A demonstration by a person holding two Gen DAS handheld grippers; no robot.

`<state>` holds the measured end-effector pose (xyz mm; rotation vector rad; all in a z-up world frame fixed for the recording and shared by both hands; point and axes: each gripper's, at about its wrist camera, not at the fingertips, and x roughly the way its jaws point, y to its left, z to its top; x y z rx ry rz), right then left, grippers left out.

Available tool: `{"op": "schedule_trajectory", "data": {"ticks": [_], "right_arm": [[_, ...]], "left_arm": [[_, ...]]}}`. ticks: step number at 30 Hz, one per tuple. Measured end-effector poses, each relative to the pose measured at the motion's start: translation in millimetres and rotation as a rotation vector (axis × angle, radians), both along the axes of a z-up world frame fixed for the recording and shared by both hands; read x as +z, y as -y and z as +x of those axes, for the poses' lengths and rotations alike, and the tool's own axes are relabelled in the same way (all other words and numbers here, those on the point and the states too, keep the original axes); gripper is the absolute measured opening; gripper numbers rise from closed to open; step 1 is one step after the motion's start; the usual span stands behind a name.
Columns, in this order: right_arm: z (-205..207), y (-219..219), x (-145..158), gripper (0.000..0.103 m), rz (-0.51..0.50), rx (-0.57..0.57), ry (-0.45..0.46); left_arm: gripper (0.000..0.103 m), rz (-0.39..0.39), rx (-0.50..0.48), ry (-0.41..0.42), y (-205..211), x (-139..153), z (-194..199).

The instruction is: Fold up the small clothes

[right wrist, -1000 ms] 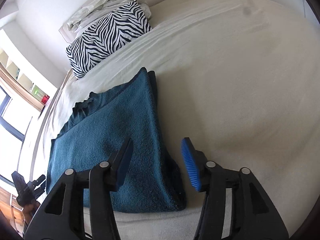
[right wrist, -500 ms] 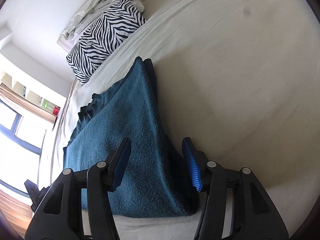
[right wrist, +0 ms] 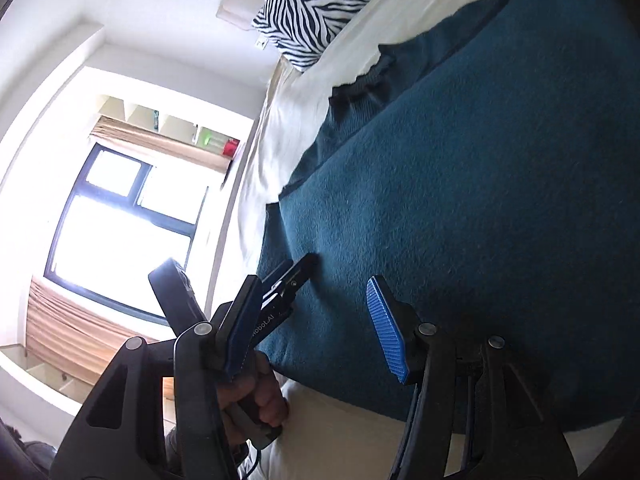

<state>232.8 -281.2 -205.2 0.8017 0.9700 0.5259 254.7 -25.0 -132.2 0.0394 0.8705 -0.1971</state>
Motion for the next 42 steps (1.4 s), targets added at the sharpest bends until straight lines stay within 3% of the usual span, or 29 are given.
{"op": "schedule_trajectory", "data": {"ticks": [1,2,3,5,9,11,13,18,20,23,26,29,33,40,42], "right_arm": [[-3,-3,-3,0.045,-0.04,-0.005,0.029],[-5,2,-5,0.035,-0.029,-0.009,0.042],[-7,13,-8,0.031,0.007,-0.028,0.034],[-16,47,-7,0.031,0.037,-0.14,0.028],[-49,130,-3,0.031,-0.008,-0.459,-0.002],[-61,141,8,0.033,-0.053,-0.527,-0.014],[-65,131,20,0.037,-0.086,-0.52,-0.004],[-36,52,28,0.041,0.043,-0.287,0.009],[-22,15,19,0.041,0.112,-0.201,-0.019],[-12,-23,2,0.041,0.144,-0.127,-0.053],[-11,-26,-15,0.036,0.159,-0.125,-0.075],[-23,6,-14,0.036,0.172,-0.186,-0.059],[-42,83,-17,0.036,0.185,-0.375,-0.053],[-109,202,-21,0.036,0.248,-0.662,-0.008],[-131,222,-15,0.039,0.223,-0.74,-0.006]], "left_arm": [[0.063,-0.001,-0.004,-0.003,-1,-1,1],[0.063,-0.01,-0.007,-0.01,-3,-1,3],[0.064,-0.016,-0.012,-0.018,-5,0,5],[0.065,-0.023,-0.021,-0.016,-6,-1,6],[0.065,-0.029,-0.021,-0.008,-6,-2,5],[0.065,-0.035,-0.021,-0.007,-6,-2,5],[0.065,-0.04,-0.02,-0.004,-7,-2,5],[0.064,-0.039,-0.013,0.001,-12,4,-4],[0.064,-0.027,0.009,-0.002,-15,12,-17],[0.063,-0.091,0.017,-0.003,-23,25,-41],[0.063,-0.062,-0.011,-0.051,-21,6,-51],[0.06,-0.098,-0.016,-0.037,-32,2,-55],[0.048,-0.143,-0.002,-0.052,-52,5,-52],[0.046,-0.255,0.046,-0.057,-98,9,-59],[0.046,-0.273,0.079,-0.061,-109,15,-62]]}}
